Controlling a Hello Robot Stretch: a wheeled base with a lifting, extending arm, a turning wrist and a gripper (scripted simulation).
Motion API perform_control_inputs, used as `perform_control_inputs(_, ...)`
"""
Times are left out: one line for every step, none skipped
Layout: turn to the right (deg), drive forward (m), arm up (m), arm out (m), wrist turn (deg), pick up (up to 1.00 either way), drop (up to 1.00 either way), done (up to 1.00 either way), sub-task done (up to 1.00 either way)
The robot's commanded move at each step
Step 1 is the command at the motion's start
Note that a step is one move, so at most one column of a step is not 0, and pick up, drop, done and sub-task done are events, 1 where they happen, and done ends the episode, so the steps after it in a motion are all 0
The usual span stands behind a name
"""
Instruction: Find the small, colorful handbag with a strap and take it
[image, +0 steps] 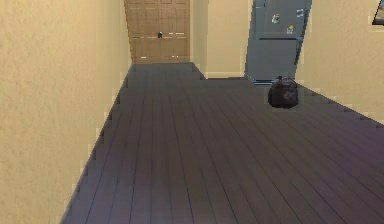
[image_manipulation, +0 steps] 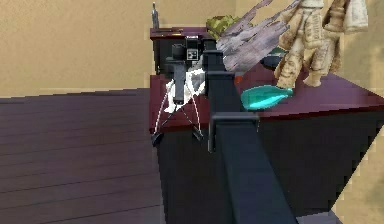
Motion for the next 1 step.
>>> perform_control_inputs(0.0, 0.0, 0.0, 0.0, 45.0, 0.0, 0.0, 0.0, 0.0)
